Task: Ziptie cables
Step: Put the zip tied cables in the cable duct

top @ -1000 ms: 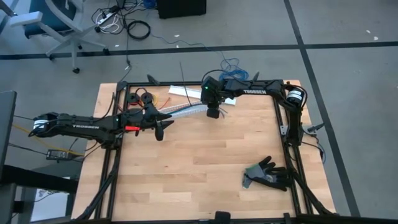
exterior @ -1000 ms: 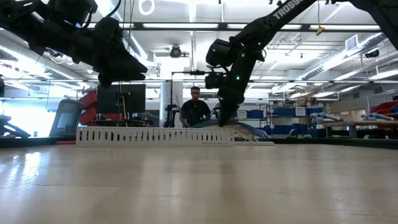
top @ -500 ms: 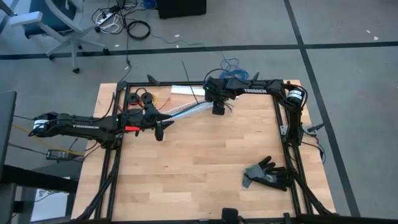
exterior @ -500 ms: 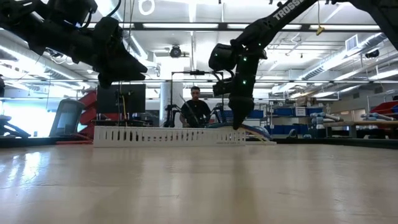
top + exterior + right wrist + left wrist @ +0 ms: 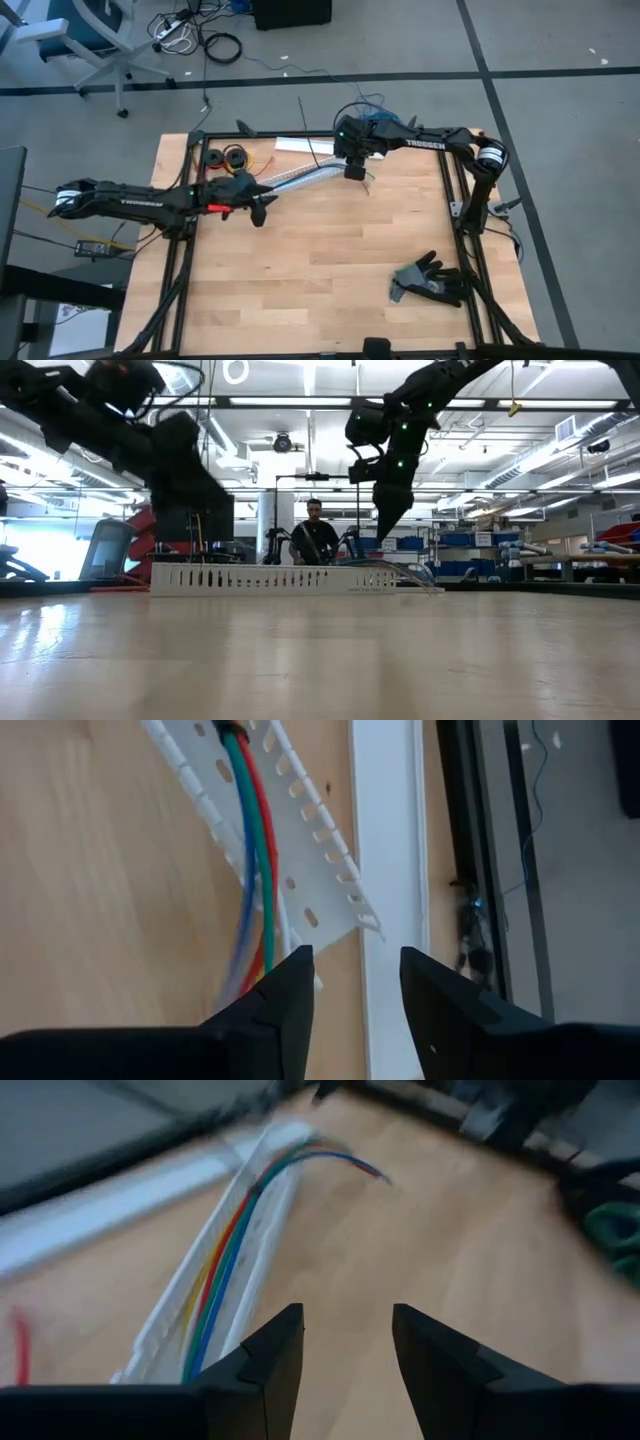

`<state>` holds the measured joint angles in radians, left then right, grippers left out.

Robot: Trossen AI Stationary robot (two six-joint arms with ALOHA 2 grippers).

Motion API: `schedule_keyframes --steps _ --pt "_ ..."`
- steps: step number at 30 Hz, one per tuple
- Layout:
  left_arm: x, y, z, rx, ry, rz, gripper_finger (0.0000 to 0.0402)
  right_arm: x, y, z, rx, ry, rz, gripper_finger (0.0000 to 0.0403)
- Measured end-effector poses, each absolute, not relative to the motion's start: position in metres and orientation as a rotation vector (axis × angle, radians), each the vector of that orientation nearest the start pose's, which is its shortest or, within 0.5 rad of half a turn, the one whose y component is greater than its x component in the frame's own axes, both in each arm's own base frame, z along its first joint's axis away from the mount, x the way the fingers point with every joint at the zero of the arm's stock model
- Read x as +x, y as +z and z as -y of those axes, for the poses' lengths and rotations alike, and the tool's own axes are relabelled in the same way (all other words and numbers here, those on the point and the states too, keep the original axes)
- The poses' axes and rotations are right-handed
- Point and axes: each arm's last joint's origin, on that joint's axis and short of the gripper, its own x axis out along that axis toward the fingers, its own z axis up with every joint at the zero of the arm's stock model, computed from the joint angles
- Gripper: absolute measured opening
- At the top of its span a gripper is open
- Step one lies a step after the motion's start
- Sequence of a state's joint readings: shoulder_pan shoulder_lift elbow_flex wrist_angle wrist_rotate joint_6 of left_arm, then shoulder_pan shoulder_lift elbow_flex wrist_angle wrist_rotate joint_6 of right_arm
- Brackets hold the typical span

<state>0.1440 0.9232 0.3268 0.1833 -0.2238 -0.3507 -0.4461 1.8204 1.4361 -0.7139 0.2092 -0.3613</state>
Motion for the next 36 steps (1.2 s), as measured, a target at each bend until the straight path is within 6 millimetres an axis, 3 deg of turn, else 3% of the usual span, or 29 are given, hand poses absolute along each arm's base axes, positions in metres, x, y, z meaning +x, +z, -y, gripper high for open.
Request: schedule_keyframes --steps 4,7,14,19,23,28,33,36 --pt "0.190 0.172 -0.034 -0.322 0.456 -0.432 0.0165 0.335 0.242 0.167 -0.165 -0.378 -1.201 0.0137" --pt "0.199 0.163 -0.036 -0.311 0.459 -0.467 0.0165 0.329 0.239 0.164 -0.054 -0.344 -1.242 0.0135" --pt "0.230 0.168 -0.040 -0.229 0.441 -0.517 0.0163 0.307 0.218 0.153 0.252 -0.228 -1.352 0.0127" --pt "0.249 0.174 -0.043 -0.180 0.424 -0.528 0.0163 0.278 0.198 0.137 0.313 -0.262 -1.384 0.0123" --pt "0.255 0.173 -0.044 -0.172 0.420 -0.556 0.0163 0.242 0.191 0.118 0.367 -0.331 -1.332 0.0119" --pt "0.256 0.174 -0.044 -0.171 0.420 -0.550 0.0163 0.207 0.183 0.096 0.383 -0.399 -1.060 0.0117" --pt "0.260 0.181 -0.044 -0.175 0.414 -0.469 0.0162 0.200 0.165 0.091 0.232 -0.372 -0.603 0.0118" --pt "0.261 0.182 -0.045 -0.181 0.414 -0.447 0.0162 0.197 0.157 0.093 0.132 -0.370 -0.502 0.0119"
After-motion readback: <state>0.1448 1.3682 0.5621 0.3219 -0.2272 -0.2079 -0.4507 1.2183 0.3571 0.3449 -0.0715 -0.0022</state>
